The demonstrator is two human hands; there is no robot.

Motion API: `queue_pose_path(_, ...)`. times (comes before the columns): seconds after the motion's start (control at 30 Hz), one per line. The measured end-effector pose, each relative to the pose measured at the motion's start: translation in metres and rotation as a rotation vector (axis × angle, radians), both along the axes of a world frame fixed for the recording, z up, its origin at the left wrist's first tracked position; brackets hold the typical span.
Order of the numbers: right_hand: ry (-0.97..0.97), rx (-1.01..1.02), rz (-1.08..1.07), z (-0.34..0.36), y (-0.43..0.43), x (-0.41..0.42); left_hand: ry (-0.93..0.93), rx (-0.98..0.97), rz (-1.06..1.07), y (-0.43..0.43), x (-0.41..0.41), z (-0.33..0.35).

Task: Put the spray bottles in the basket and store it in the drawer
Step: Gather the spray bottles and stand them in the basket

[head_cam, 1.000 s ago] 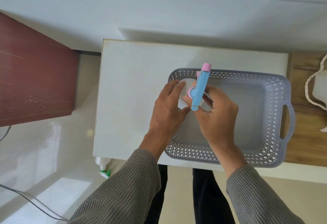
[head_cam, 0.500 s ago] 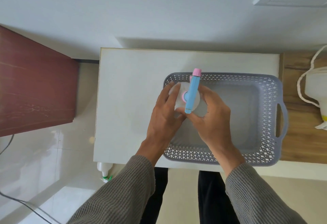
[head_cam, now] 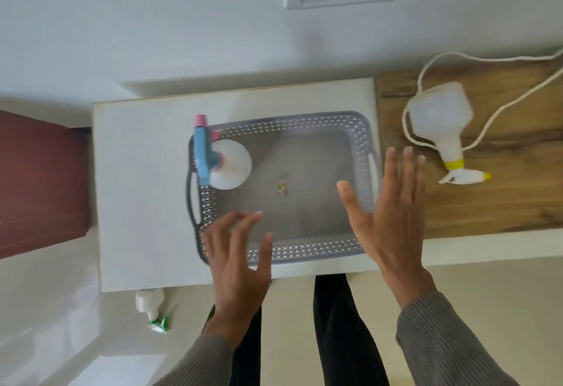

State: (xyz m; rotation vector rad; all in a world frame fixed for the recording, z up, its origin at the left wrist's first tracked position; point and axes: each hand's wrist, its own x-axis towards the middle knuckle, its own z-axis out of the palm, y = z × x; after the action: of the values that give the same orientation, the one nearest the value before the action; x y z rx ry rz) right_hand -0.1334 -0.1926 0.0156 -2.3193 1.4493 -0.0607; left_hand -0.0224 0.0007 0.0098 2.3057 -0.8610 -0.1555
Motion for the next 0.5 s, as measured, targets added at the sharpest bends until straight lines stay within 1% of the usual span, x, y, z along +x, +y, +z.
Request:
queue_pose_path(0.13,0.056,-0.042,-0.102,-0.008,-0.034,-0.041,-0.088,-0.033,-0.447,-0.094,-0.016,-0.003)
queue_pose_path(0.27,0.137,-0.017,-0.181,-0.021,-0.061,-0.067,-0.212,0.028,-0.695,-0.209,-0.019,0.001)
queue_pose_path(0.33,0.133,0.002,-0.211,-0.026,-0.073,-0.077,-0.297,0.132,-0.826,-0.260,-0.023,0.002)
queue_pose_path(0.4,0.111,0.017,-0.215,-0.029,-0.080,-0.081,-0.418,0.283,-0.958,-0.299,-0.020,-0.002)
queue_pose_path(0.5,0.103,0.033,-0.228,-0.032,-0.093,-0.096,-0.570,0.491,-1.140,-0.339,-0.021,-0.015)
